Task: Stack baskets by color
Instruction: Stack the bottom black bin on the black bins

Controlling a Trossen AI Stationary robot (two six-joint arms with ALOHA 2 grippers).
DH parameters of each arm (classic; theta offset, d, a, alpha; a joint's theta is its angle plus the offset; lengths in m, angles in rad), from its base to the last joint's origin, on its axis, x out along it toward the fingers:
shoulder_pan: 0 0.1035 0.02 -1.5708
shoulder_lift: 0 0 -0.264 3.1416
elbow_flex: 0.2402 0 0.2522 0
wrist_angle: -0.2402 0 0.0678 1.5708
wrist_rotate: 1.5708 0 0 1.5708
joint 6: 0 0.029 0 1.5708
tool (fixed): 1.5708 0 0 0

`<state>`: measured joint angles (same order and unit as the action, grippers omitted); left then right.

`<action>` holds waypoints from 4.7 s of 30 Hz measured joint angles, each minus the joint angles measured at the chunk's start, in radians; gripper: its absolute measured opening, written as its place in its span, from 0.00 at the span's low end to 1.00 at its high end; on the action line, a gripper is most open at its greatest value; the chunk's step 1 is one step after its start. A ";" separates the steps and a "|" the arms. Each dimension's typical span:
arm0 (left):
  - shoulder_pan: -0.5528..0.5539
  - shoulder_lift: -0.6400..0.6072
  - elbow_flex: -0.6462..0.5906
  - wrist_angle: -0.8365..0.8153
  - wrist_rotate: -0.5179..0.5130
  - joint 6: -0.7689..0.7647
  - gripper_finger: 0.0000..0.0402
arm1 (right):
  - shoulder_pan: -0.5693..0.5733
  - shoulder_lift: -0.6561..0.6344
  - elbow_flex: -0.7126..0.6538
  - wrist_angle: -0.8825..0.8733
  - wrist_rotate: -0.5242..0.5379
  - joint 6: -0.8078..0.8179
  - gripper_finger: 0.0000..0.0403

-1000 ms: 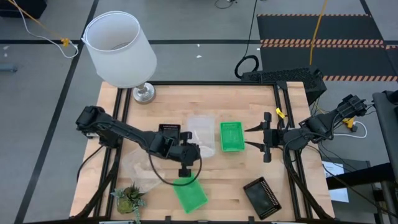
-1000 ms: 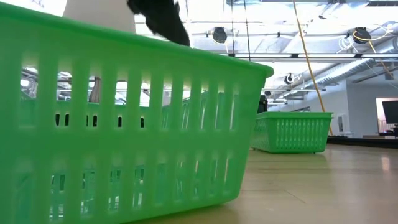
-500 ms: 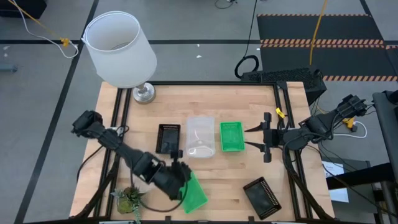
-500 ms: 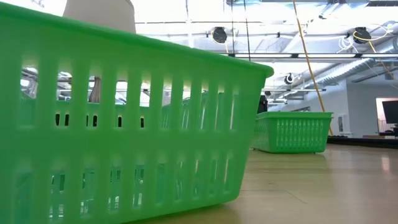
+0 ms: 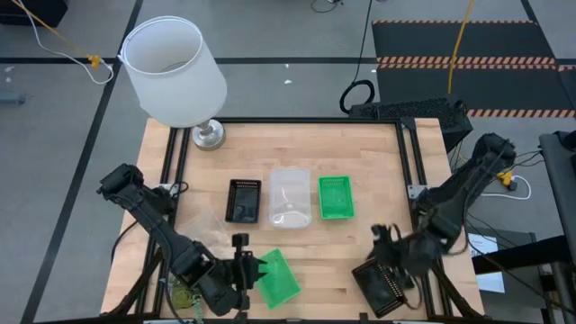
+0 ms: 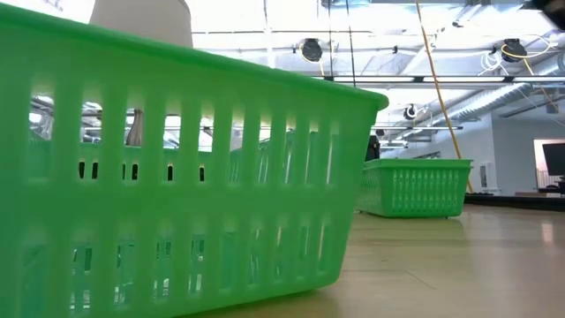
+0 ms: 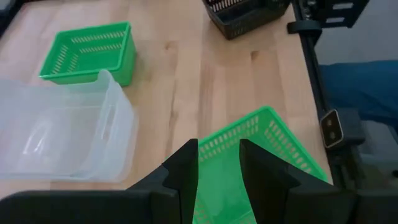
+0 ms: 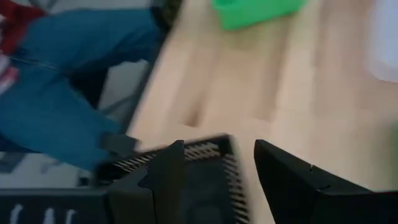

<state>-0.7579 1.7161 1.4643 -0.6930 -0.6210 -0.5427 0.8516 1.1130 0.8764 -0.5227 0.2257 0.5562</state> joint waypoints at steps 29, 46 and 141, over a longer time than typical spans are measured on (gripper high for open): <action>0.088 0.000 -0.001 0.006 -0.009 0.094 0.30 | 0.378 0.492 0.224 -0.036 -0.022 0.558 0.33; 0.127 0.000 -0.001 0.070 -0.007 0.093 0.30 | 0.356 0.553 0.225 -0.068 -0.045 0.411 0.02; 0.364 0.127 0.101 0.215 0.049 0.559 0.08 | -0.353 0.474 0.641 -0.341 0.326 -0.424 0.03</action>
<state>-0.3939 1.8435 1.5654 -0.4780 -0.5718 0.0162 0.4984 1.5867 1.5173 -0.8638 0.5518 0.1319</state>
